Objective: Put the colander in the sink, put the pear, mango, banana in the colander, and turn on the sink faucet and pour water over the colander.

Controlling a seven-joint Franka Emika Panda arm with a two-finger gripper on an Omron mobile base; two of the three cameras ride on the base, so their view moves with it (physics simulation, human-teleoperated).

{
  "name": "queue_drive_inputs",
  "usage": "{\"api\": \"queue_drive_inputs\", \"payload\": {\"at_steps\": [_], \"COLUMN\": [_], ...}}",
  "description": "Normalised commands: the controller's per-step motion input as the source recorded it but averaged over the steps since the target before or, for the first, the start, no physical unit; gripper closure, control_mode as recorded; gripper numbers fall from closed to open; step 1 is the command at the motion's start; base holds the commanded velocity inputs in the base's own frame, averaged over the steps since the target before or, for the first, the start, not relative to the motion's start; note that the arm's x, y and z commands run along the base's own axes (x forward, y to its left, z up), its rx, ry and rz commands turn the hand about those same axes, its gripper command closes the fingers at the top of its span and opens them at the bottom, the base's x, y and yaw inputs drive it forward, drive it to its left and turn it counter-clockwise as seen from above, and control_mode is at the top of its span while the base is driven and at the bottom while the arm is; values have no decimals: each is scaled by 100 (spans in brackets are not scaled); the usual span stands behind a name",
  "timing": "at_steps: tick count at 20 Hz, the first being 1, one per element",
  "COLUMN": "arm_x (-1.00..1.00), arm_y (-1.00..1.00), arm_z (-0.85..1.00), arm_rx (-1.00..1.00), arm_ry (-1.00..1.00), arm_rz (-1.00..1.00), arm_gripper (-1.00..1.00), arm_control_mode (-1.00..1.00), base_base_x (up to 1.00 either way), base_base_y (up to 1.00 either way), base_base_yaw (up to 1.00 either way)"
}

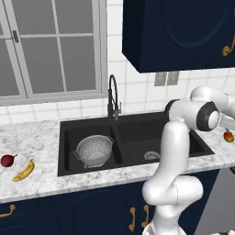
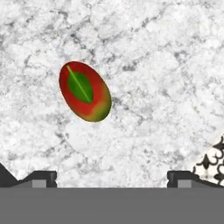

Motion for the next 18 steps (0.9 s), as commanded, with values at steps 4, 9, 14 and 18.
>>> {"api": "queue_drive_inputs", "payload": {"at_steps": [4, 9, 14, 18], "arm_x": [30, 29, 35, 27], "arm_y": [-13, 7, 16, 0], "arm_z": [-14, -17, -48, -59], "arm_rx": [0, -1, -7, -7], "arm_ry": [0, 2, 6, 0], "arm_rz": [6, 5, 5, 8], "arm_gripper": [-100, -100, -100, -100], "arm_control_mode": [-100, -100, -100, -100], "base_base_x": [0, 0, 0, 0], "base_base_y": [0, 0, 0, 0], "base_base_yaw": [0, 0, 0, 0]}}
